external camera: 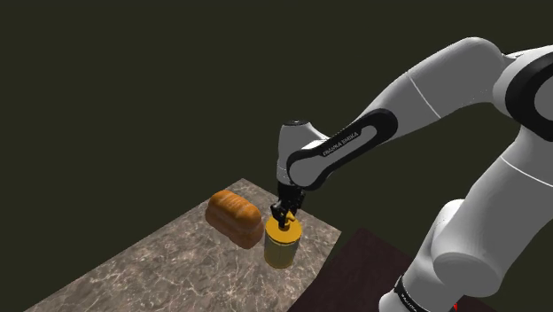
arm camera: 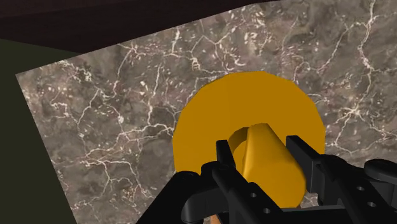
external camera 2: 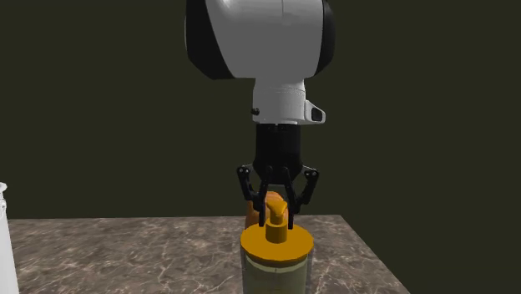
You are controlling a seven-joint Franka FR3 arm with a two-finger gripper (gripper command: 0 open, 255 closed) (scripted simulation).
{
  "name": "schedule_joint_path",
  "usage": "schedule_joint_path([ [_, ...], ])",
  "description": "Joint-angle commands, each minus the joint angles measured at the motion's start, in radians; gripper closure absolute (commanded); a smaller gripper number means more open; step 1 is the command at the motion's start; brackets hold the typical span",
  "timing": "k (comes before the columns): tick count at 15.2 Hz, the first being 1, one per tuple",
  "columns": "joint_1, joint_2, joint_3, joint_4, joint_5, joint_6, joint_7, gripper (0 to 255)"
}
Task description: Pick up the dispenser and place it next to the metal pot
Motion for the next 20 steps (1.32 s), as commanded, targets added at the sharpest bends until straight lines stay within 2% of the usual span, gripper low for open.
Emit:
schedule_joint_path([
  [1, 0.000, -0.023, -0.001, 0.006, 0.002, -0.029, -0.002, 255],
  [20, 0.001, -0.192, -0.012, 0.127, 0.010, -0.318, -0.006, 255],
])
